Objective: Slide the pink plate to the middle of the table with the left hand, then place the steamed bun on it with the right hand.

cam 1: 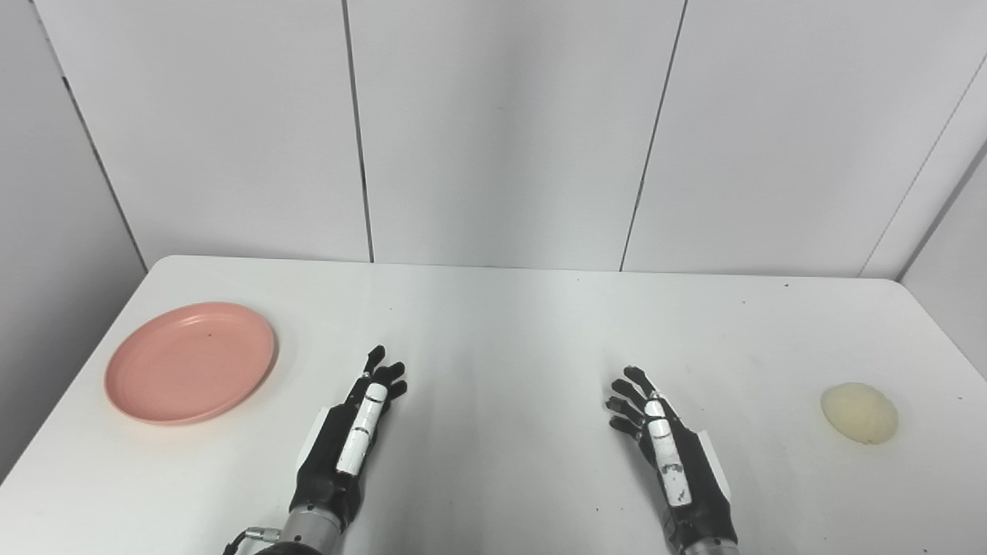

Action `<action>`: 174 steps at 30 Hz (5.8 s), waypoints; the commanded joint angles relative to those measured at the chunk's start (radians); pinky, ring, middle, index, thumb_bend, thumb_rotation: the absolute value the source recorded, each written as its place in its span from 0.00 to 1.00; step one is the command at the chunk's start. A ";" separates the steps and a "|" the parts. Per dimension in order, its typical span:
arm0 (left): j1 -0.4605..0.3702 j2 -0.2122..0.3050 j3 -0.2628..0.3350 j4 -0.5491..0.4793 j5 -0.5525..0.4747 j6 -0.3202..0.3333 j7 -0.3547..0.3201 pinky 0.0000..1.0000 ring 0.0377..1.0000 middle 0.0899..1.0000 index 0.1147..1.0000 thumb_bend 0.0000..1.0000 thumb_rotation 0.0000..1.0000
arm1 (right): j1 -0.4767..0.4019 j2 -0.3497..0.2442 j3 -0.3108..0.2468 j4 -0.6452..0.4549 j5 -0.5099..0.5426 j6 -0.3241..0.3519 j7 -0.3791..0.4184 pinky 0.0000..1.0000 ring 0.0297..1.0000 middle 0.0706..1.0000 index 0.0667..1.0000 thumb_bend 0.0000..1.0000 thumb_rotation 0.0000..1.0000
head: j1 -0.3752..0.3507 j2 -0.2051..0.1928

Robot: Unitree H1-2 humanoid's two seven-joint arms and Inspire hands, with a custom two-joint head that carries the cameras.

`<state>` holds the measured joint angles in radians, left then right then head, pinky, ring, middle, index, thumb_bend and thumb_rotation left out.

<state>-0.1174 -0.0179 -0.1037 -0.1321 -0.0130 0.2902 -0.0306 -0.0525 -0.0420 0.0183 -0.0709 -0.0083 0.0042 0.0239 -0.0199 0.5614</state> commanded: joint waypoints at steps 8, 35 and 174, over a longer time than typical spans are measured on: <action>-0.025 -0.005 -0.017 -0.004 -0.005 0.019 -0.026 1.00 0.92 0.93 0.97 0.58 0.92 | 0.001 -0.002 0.001 0.007 -0.003 -0.005 0.003 0.80 0.81 0.85 0.88 0.61 1.00 | 0.000 0.001; -0.019 -0.001 -0.023 -0.027 -0.002 0.039 -0.029 1.00 0.92 0.92 0.97 0.59 0.92 | 0.006 -0.004 0.009 -0.007 -0.031 -0.005 0.000 0.77 0.80 0.84 0.86 0.60 1.00 | -0.001 0.008; -0.520 0.302 0.521 0.869 -0.145 -0.640 0.481 0.91 0.86 0.84 0.90 0.72 1.00 | 0.003 -0.104 -0.077 0.169 0.102 -0.126 0.109 0.80 0.79 0.87 0.84 0.61 1.00 | 0.352 -0.169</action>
<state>-0.5871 0.2607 0.4207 0.7762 -0.1440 -0.3658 0.4845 -0.1027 -0.1432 -0.0569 0.0451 0.0949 -0.1094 0.1359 0.3313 0.3912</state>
